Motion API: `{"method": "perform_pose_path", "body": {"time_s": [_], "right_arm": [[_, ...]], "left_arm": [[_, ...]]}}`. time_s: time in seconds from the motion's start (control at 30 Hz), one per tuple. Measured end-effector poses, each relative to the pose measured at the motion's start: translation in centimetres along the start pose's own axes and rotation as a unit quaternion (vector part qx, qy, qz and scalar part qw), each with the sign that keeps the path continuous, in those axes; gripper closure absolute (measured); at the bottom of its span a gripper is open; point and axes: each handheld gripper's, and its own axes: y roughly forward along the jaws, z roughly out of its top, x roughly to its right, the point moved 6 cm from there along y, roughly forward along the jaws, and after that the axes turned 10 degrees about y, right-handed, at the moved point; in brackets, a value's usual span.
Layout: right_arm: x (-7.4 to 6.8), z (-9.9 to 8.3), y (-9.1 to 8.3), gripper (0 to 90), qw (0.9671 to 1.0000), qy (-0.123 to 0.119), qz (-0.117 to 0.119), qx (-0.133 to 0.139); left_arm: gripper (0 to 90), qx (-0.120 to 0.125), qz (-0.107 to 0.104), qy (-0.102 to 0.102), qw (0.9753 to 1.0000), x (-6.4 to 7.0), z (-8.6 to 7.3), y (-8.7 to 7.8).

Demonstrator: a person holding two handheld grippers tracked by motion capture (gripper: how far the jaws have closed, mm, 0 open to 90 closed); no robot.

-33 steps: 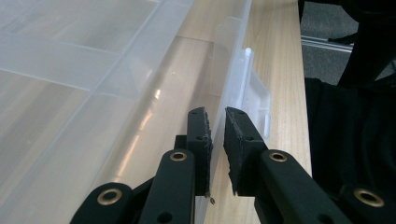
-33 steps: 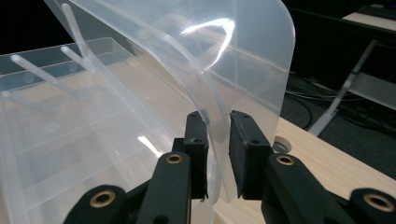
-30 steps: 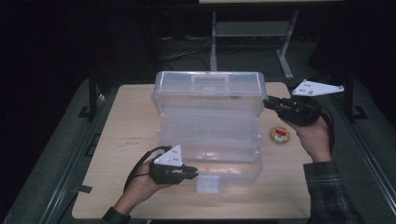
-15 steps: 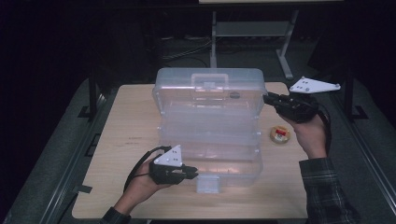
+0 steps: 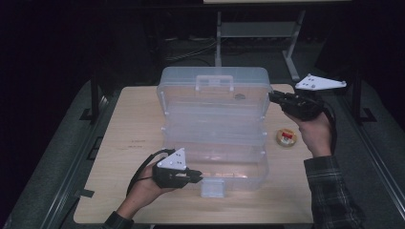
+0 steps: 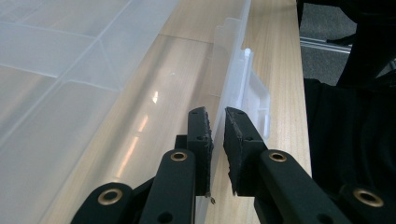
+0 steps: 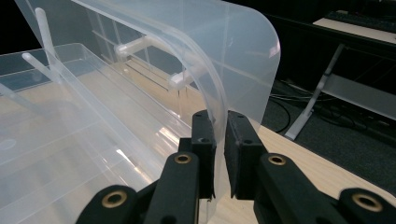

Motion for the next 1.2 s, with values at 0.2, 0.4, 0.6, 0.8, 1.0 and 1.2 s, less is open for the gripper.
{"method": "perform_pose_path", "body": {"time_s": [0.2, 0.4, 0.6, 0.8, 1.0, 1.2], "right_arm": [[0.3, 0.2, 0.4, 82.8, 1.0, 0.006, -0.001, -0.001], [0.6, 0.4, 0.7, 83.1, 0.9999, 0.01, -0.002, -0.003], [0.9, 0.6, 1.1, 83.2, 0.9998, 0.017, 0.0, -0.004], [1.2, 0.8, 1.5, 83.3, 0.9997, 0.024, 0.001, -0.005], [1.6, 1.0, 1.9, 83.3, 0.9994, 0.033, 0.003, -0.006], [2.0, 1.1, 2.4, 83.4, 0.9991, 0.041, 0.004, -0.005]], "left_arm": [[80.5, 0.0, 0.0, 0.002, 1.0, 0.0, 0.0, 0.0], [81.0, -0.001, -0.002, 0.003, 1.0, 0.0, 0.0, 0.0], [81.2, 0.0, -0.006, 0.001, 1.0, -0.1, 0.0, 0.0], [81.4, 0.001, -0.009, 0.002, 1.0, -0.1, 0.0, 0.0], [81.6, 0.006, -0.011, 0.0, 0.9999, -0.2, -0.1, 0.0], [81.6, 0.007, -0.012, -0.003, 0.9999, -0.2, -0.1, 0.0]]}}
